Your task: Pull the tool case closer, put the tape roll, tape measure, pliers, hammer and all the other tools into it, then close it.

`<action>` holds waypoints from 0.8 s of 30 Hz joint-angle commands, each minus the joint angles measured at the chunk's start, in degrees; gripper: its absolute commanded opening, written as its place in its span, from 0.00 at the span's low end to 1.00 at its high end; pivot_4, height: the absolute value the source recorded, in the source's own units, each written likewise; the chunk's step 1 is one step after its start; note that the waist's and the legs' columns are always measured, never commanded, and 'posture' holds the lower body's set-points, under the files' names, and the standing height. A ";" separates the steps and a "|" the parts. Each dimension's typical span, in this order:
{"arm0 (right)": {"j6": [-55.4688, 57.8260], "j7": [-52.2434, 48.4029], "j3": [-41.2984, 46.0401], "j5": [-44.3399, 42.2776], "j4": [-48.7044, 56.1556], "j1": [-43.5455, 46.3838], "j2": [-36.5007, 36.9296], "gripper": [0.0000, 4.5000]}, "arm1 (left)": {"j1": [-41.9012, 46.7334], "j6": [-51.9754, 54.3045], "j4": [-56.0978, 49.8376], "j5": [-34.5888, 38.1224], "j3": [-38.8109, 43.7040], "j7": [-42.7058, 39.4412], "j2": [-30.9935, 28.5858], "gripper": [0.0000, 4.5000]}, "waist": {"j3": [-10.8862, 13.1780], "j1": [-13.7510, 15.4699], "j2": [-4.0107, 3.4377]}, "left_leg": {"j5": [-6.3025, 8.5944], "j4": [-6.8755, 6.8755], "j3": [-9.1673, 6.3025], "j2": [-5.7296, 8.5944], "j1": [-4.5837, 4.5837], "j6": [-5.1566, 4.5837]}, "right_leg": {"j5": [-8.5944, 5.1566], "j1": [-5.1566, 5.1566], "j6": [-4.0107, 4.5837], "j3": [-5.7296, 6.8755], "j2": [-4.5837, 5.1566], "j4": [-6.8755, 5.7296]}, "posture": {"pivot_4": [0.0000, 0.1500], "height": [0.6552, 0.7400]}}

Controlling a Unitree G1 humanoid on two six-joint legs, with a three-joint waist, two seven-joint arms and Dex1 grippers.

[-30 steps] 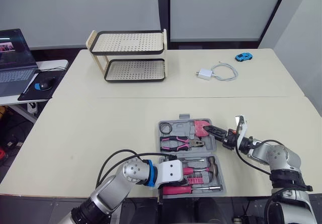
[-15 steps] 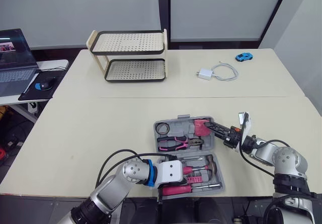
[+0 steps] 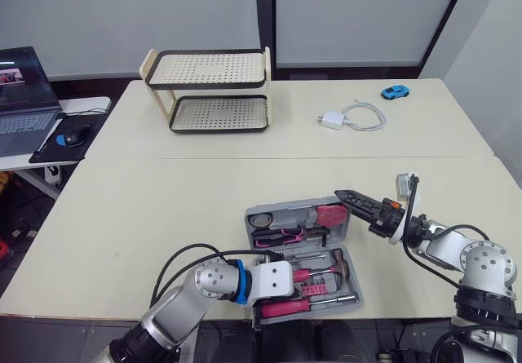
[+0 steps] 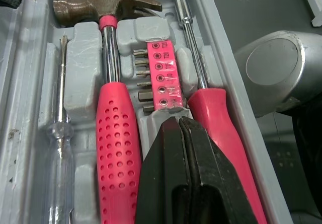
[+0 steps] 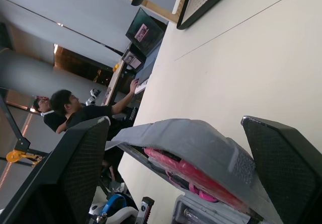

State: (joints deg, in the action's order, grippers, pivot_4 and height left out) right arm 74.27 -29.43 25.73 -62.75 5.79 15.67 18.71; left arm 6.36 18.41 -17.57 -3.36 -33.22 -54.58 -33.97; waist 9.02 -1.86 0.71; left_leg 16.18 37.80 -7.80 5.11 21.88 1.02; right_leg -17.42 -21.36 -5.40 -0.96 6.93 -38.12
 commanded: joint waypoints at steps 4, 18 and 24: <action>1.72 2.33 0.73 -8.53 5.48 -1.10 1.21 1.00 | -6.88 0.52 -10.66 5.42 8.69 -1.40 -6.79 0.00 | 0.09 0.04 -0.11 | 0.00 -0.02 0.01 0.00 0.07 -0.01 | 0.00 -0.06 0.00 -0.02 0.01 0.02 | 1.00 1.00; 2.22 10.13 -0.32 -32.41 22.25 -16.97 17.10 1.00 | -31.11 -5.17 -6.54 13.61 41.88 -8.85 -27.23 0.00 | 0.39 1.25 -0.42 | 0.10 -0.11 0.04 0.05 0.14 -0.17 | -0.02 -0.06 0.00 0.06 0.13 0.22 | 1.00 1.00; -6.88 -1.80 -2.60 -8.04 36.52 -25.75 38.86 1.00 | -24.00 -6.35 -2.07 13.49 41.53 -5.85 -24.32 0.00 | 0.47 1.76 -0.43 | 0.12 -0.08 0.05 0.01 0.16 -0.19 | -0.02 -0.04 -0.02 0.18 0.11 0.23 | 1.00 1.00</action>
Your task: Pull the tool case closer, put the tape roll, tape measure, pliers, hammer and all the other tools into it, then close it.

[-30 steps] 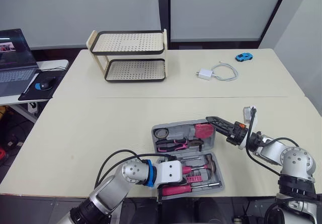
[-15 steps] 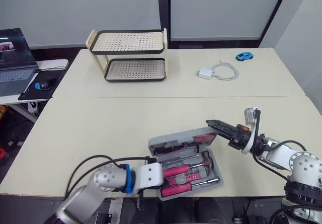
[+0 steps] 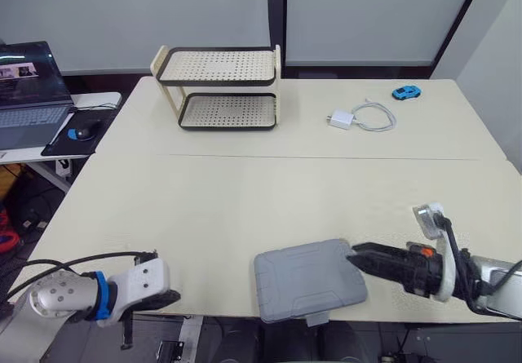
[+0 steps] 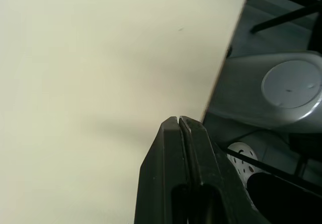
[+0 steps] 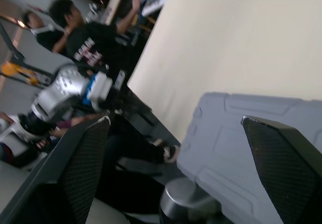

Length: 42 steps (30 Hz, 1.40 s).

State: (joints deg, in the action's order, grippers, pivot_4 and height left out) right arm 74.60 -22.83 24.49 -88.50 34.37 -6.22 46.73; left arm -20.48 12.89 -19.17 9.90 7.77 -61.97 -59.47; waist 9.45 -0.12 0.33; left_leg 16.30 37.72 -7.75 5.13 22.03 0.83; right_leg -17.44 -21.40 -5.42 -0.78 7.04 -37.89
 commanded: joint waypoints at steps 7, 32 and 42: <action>-38.76 -21.62 -13.43 58.89 4.15 -13.08 28.77 0.96 | 5.57 2.58 -5.84 -2.29 -6.05 4.12 4.01 0.00 | 0.10 -0.32 0.44 | 0.01 0.08 0.17 -0.06 -0.02 0.02 | -0.02 0.11 -0.12 0.00 -0.03 0.10 | 1.00 1.00; -44.57 -28.55 -41.96 86.90 -2.65 5.46 14.07 0.01 | 19.89 23.26 -11.41 -12.71 -32.51 12.79 16.58 0.00 | 0.16 0.03 0.50 | -0.01 0.14 0.04 0.01 0.01 0.05 | 0.00 0.11 -0.10 -0.03 -0.03 0.00 | 1.00 1.00; -40.20 -28.25 -43.41 88.13 1.79 4.33 9.64 0.01 | 24.53 23.74 -7.68 -14.54 -34.62 15.05 20.70 0.00 | 0.15 0.13 0.50 | -0.01 0.17 0.00 0.04 0.00 0.05 | 0.00 0.11 -0.10 -0.03 -0.02 -0.04 | 1.00 1.00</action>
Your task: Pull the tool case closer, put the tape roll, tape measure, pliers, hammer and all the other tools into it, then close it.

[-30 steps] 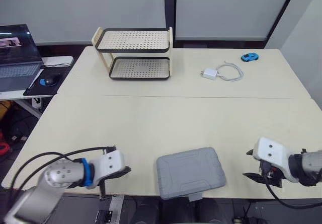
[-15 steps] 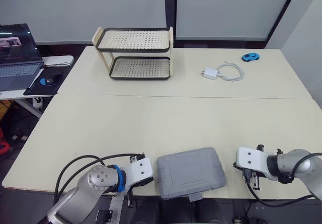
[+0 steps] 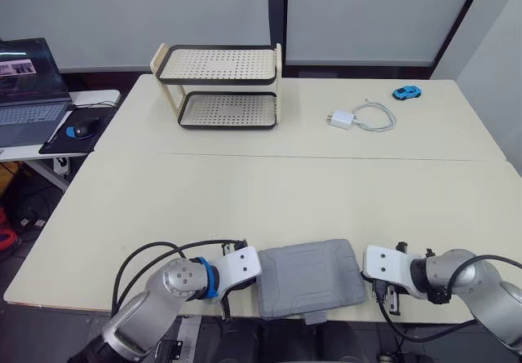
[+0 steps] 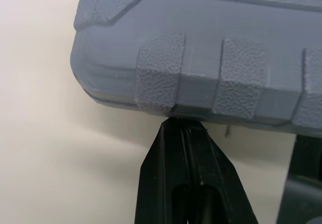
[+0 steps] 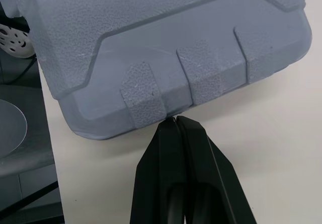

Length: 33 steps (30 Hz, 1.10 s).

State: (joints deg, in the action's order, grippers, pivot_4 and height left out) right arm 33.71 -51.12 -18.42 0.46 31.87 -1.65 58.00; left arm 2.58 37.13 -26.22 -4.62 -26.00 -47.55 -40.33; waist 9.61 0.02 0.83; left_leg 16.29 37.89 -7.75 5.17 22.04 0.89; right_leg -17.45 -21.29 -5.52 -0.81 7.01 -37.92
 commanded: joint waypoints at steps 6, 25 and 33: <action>2.42 -0.36 0.33 -0.07 6.58 -2.06 -1.21 0.01 | 3.40 -1.36 0.94 -0.34 -1.89 0.42 3.13 0.00 | -0.02 0.01 0.00 | -0.01 0.02 -0.01 0.01 -0.01 0.01 | 0.00 0.00 0.00 0.00 0.00 -0.02 | 1.00 1.00; 6.93 1.56 2.17 0.08 11.47 -6.07 -1.06 0.01 | 5.16 -2.04 2.34 -0.61 -4.76 -1.70 4.82 0.00 | -0.05 0.14 -0.02 | -0.01 0.06 -0.02 0.03 -0.03 0.02 | 0.00 0.05 -0.01 0.00 0.01 -0.04 | 1.00 1.00; 6.15 2.34 2.88 0.40 9.95 -6.38 -1.00 0.01 | 2.79 -1.31 -0.15 -0.17 -4.47 -4.21 2.30 0.00 | -0.06 0.03 -0.02 | -0.01 0.05 -0.02 0.02 -0.04 0.02 | 0.00 0.06 -0.01 0.00 0.01 -0.03 | 1.00 1.00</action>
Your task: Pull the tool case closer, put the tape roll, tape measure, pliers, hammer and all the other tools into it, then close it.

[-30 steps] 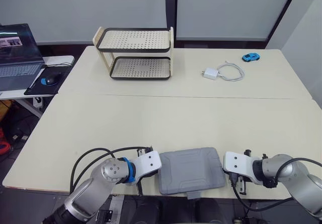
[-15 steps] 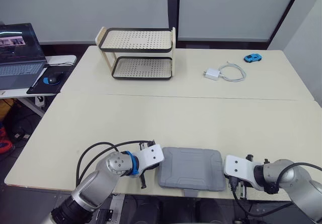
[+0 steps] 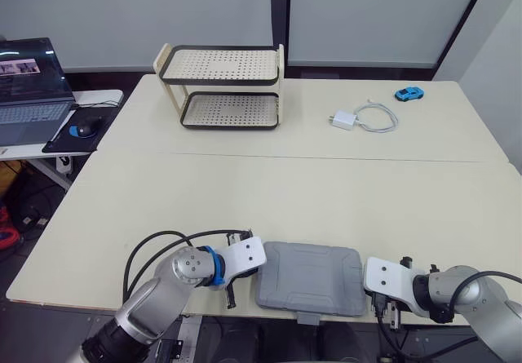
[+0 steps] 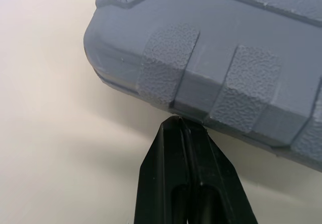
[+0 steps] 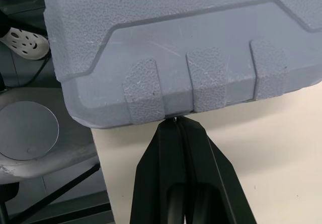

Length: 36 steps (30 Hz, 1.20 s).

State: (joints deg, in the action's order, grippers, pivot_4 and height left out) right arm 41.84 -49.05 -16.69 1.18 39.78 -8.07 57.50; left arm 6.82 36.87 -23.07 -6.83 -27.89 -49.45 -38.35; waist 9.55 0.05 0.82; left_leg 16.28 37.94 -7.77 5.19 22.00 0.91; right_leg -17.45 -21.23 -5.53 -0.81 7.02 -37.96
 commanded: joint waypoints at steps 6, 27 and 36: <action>-2.11 0.32 1.70 -0.44 1.67 -0.34 0.02 0.01 | -1.48 -1.32 -2.68 1.46 -2.24 -1.71 0.57 0.00 | 0.00 0.00 0.00 | 0.00 0.00 0.00 0.00 0.00 -0.01 | 0.00 0.00 0.00 0.00 0.00 0.00 | 1.00 1.00; -0.38 -0.09 2.56 -1.21 2.95 -2.20 0.18 0.01 | -1.12 -1.85 -1.29 0.30 -2.88 -1.03 1.29 0.00 | -0.03 0.10 -0.03 | 0.00 0.01 0.00 0.02 -0.01 -0.01 | 0.00 0.04 0.00 0.00 0.02 0.01 | 1.00 1.00; -0.54 -0.11 3.03 -1.52 2.47 -2.15 -0.09 0.01 | -0.66 -2.24 -0.18 -0.04 -2.35 -0.58 1.34 0.00 | -0.04 0.22 -0.04 | 0.00 0.01 0.00 0.02 -0.02 -0.01 | 0.00 0.06 0.00 0.01 0.02 0.00 | 1.00 1.00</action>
State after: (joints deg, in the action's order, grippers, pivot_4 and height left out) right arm 41.91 -48.66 -14.55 0.93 40.04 -10.35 57.69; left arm 6.10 35.64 -23.34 -7.17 -28.62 -49.64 -37.95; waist 9.51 0.26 0.77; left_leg 16.28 37.96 -7.77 5.21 21.98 0.89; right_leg -17.45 -21.17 -5.53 -0.79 7.04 -37.95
